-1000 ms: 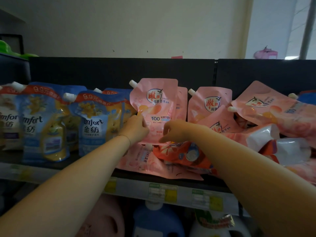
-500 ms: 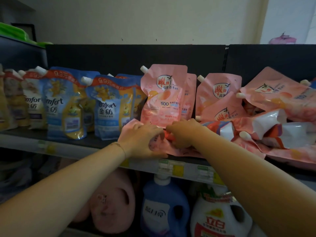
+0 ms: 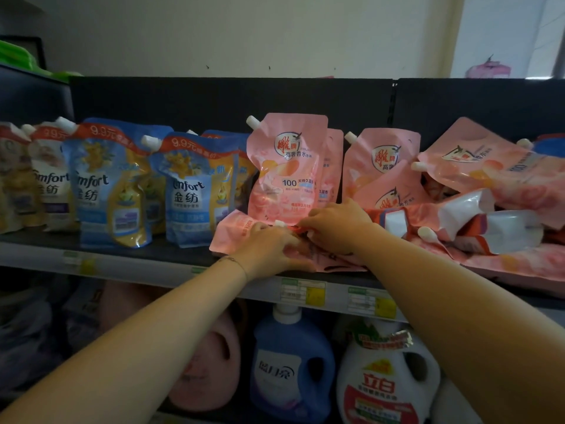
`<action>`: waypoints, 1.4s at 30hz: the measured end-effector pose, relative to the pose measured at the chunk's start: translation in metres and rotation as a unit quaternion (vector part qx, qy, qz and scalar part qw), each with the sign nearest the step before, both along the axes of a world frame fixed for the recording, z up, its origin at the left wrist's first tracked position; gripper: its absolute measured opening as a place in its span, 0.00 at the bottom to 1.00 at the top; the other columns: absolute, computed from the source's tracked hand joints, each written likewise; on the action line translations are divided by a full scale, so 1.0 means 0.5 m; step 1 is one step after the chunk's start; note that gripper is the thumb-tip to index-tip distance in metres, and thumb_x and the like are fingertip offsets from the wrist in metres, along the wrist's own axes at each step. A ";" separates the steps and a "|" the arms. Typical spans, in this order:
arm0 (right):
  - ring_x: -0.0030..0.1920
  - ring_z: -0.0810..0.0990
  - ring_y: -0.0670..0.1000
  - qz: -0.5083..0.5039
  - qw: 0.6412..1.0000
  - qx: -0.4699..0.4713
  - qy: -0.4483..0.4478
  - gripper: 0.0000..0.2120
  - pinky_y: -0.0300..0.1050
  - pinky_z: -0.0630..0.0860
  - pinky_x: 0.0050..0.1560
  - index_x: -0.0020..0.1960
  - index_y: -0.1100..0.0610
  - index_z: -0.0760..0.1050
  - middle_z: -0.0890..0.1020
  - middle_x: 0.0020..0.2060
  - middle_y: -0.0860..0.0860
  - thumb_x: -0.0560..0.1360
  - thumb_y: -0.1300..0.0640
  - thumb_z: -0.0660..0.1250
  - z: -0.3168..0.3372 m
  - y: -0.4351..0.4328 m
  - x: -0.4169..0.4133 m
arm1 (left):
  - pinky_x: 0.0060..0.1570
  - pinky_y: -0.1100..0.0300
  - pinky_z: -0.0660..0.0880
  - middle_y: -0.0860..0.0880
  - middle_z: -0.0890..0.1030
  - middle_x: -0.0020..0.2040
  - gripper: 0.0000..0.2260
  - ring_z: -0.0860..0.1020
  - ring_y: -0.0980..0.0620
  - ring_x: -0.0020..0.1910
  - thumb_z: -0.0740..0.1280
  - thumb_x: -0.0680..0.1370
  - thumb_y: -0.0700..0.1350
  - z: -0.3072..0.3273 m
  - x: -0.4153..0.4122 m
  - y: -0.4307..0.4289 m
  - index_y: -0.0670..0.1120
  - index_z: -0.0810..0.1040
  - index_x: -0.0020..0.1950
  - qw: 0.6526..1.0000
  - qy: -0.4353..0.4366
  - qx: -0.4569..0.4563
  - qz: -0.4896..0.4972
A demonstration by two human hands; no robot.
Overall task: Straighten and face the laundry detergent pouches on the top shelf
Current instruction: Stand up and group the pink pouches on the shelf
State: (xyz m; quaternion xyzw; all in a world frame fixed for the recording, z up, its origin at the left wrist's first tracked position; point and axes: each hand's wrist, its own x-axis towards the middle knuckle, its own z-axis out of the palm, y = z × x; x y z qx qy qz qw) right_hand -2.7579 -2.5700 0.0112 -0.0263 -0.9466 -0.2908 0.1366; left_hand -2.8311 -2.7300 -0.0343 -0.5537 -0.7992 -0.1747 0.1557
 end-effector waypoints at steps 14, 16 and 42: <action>0.63 0.72 0.57 -0.009 0.998 0.030 -0.060 0.20 0.63 0.72 0.57 0.69 0.45 0.65 0.74 0.63 0.50 0.78 0.41 0.54 0.014 0.004 0.001 | 0.50 0.62 0.71 0.56 0.80 0.52 0.11 0.74 0.57 0.48 0.72 0.73 0.45 0.075 0.032 0.043 0.52 0.84 0.55 0.988 -0.027 -0.145 -0.037; 0.63 0.72 0.57 0.000 0.997 0.044 -0.067 0.21 0.62 0.72 0.57 0.70 0.45 0.64 0.73 0.62 0.51 0.79 0.41 0.54 0.015 0.004 0.001 | 0.52 0.60 0.72 0.54 0.81 0.53 0.09 0.75 0.56 0.48 0.72 0.74 0.45 0.069 0.026 0.041 0.51 0.84 0.54 0.989 -0.036 -0.136 -0.043; 0.52 0.77 0.53 0.055 0.770 -0.629 0.095 0.36 0.50 0.73 0.53 0.54 0.54 0.80 0.79 0.51 0.53 0.80 0.37 0.37 0.119 0.032 -0.003 | 0.42 0.69 0.73 0.46 0.79 0.38 0.08 0.74 0.63 0.38 0.68 0.77 0.41 0.111 -0.075 0.003 0.45 0.77 0.37 0.917 -0.191 0.348 -0.046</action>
